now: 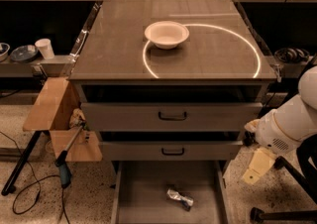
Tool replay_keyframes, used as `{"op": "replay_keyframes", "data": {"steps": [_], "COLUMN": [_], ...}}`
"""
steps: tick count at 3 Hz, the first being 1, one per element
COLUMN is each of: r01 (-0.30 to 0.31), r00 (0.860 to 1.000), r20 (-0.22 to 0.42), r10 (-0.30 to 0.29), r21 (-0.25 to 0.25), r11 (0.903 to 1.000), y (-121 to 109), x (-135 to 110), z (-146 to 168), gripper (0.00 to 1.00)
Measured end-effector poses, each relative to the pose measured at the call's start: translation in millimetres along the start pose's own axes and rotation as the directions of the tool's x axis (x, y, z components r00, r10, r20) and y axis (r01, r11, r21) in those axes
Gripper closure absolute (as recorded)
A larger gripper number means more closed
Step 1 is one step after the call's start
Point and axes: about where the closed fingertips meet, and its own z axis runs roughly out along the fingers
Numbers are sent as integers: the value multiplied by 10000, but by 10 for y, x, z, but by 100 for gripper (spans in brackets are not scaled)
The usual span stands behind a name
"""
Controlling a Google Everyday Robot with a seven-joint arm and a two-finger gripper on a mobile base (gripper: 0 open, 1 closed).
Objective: Pick redbull can from bottom drawer and place on counter
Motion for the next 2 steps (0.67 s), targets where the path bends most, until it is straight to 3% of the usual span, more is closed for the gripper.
{"op": "replay_keyframes", "data": {"steps": [1, 2], "r01": [-330, -25], "r00": [9990, 9999], "r20": [-320, 137], "r10": [326, 21], "r21": [-103, 281], "r11": [9994, 9996], "y": [-30, 2], "x": [115, 34], "z": [115, -46], "gripper": [0, 0]}}
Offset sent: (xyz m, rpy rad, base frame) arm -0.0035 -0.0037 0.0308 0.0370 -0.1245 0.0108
